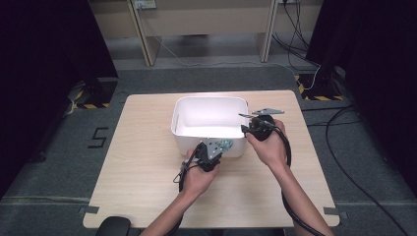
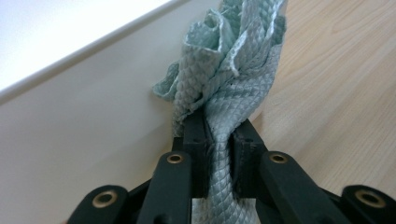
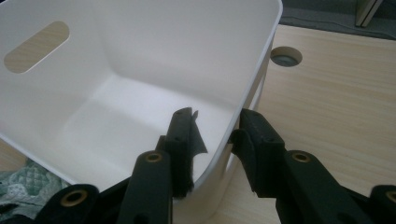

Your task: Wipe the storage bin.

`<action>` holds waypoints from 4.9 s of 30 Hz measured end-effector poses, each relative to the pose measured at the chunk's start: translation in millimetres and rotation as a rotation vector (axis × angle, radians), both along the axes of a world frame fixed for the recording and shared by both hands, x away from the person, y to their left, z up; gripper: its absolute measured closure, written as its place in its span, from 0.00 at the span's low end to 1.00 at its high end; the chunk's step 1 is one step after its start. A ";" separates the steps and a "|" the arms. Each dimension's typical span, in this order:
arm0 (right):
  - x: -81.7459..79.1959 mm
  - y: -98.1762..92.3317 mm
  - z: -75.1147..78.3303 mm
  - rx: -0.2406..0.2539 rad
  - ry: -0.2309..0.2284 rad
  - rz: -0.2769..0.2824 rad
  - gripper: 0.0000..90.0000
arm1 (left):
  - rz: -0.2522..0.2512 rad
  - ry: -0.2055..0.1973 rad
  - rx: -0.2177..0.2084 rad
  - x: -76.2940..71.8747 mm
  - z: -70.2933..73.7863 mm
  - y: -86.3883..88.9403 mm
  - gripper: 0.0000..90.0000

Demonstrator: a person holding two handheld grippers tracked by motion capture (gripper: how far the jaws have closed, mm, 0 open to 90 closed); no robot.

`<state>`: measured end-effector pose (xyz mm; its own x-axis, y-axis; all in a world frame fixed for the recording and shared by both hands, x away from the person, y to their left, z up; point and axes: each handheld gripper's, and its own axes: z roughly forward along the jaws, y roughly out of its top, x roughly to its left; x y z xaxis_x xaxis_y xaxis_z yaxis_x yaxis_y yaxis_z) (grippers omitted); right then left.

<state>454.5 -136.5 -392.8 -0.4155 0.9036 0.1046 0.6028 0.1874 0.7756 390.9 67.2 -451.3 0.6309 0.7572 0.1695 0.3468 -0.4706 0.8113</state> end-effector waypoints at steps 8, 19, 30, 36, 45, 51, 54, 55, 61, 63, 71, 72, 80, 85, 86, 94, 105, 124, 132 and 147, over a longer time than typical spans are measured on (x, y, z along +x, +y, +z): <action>-0.2 0.1 0.0 -0.001 0.000 0.000 0.74 | -0.002 0.004 0.012 0.2 -4.6 -0.8 0.88; 0.0 0.0 -0.1 0.002 0.000 0.000 0.74 | -0.005 0.012 0.018 1.4 -11.3 -1.7 0.88; 0.0 0.0 -0.2 0.004 -0.001 0.001 0.74 | -0.005 0.022 0.025 2.4 -18.4 -3.3 0.88; 0.1 -0.1 -0.3 0.004 -0.001 0.001 0.74 | -0.008 0.022 0.032 2.9 -20.9 -3.4 0.88; 0.1 -0.3 -0.4 0.004 -0.002 0.002 0.74 | -0.008 0.033 0.037 3.8 -26.9 -4.3 0.88; 0.0 -0.2 -0.4 0.005 -0.001 0.002 0.74 | -0.009 0.042 0.044 4.6 -30.6 -4.5 0.88; -0.2 0.1 -0.3 0.005 -0.001 0.000 0.74 | -0.006 0.047 0.041 5.2 -33.2 -4.6 0.88; -0.2 0.1 -0.4 0.005 -0.001 0.001 0.74 | -0.007 0.049 0.042 5.3 -33.5 -4.7 0.88; -0.4 0.2 -0.3 0.004 -0.002 0.000 0.74 | -0.009 0.053 0.050 6.0 -37.6 -5.4 0.88; -0.3 0.0 -0.3 0.000 -0.003 0.002 0.74 | -0.008 0.056 0.051 6.2 -39.0 -5.7 0.88; -0.4 0.2 -0.4 -0.001 -0.004 0.002 0.74 | -0.006 0.062 0.066 7.5 -44.0 -6.0 0.88; -0.4 0.5 -0.6 -0.001 -0.007 0.002 0.74 | -0.005 0.067 0.064 7.8 -44.9 -6.0 0.88; -0.3 1.5 -0.8 0.004 -0.002 0.008 0.74 | -0.003 0.075 0.073 9.3 -47.7 -5.4 0.88; -0.7 1.9 -0.8 0.003 -0.002 0.007 0.74 | -0.004 0.074 0.081 9.4 -48.5 -5.4 0.88; -0.7 2.0 -0.8 0.001 -0.003 0.008 0.74 | -0.002 0.075 0.075 9.6 -49.3 -5.9 0.88; -0.8 2.7 -1.0 0.004 0.003 0.010 0.73 | -0.002 0.084 0.090 10.8 -52.0 -6.6 0.88; -0.3 2.9 -1.6 0.007 0.000 0.008 0.73 | -0.007 0.081 0.106 10.7 -50.0 -11.2 0.88; -0.2 2.8 -2.0 0.005 0.002 0.008 0.73 | -0.025 0.077 0.101 10.5 -44.9 -20.3 0.88; 0.0 2.9 -2.3 0.005 0.000 0.006 0.73 | -0.031 0.054 0.076 7.9 -32.1 -21.3 0.88; 0.3 3.1 -2.9 0.010 -0.002 0.001 0.73 | -0.034 0.025 0.042 4.0 -10.0 -21.2 0.88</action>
